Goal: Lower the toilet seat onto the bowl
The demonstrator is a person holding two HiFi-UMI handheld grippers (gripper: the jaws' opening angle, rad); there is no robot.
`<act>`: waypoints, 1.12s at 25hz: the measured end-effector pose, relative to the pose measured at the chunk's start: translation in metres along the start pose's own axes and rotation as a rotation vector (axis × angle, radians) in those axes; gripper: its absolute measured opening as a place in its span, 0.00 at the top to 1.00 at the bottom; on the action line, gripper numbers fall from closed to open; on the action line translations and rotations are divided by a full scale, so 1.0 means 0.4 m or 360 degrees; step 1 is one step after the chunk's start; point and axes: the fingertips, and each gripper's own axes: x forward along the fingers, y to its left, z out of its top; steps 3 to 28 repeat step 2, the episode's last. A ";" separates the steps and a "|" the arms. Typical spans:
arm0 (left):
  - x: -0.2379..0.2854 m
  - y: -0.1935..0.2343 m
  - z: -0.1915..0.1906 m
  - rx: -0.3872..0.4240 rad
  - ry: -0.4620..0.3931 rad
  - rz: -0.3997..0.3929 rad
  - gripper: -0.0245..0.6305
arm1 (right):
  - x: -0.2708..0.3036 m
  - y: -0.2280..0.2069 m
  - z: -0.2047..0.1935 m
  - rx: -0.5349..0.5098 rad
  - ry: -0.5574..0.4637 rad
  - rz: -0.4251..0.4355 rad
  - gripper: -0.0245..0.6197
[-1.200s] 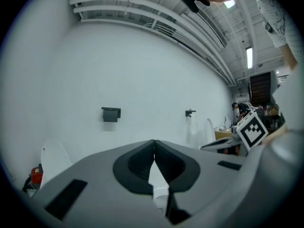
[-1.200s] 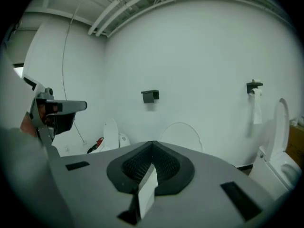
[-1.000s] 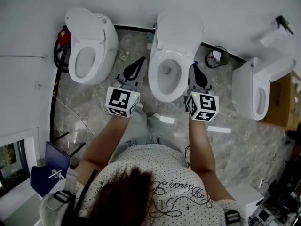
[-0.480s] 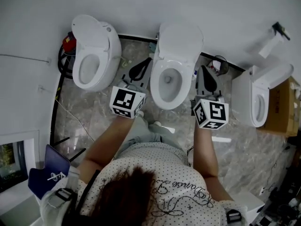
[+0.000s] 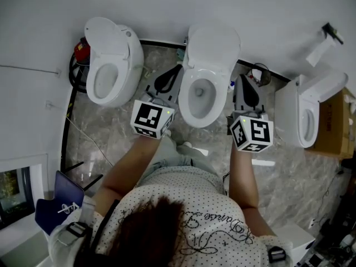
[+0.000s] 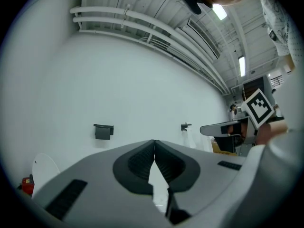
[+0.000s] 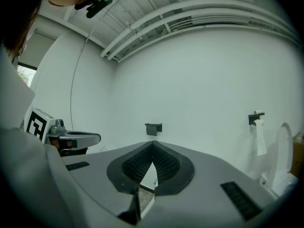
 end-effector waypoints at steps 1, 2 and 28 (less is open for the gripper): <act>0.002 -0.001 0.001 0.0000 0.0000 0.0001 0.96 | 0.002 -0.003 -0.001 0.0010 0.0003 0.0001 0.95; 0.005 -0.001 0.001 0.0000 0.0001 0.0001 0.96 | 0.004 -0.006 -0.002 0.0020 0.0006 0.0002 0.95; 0.005 -0.001 0.001 0.0000 0.0001 0.0001 0.96 | 0.004 -0.006 -0.002 0.0020 0.0006 0.0002 0.95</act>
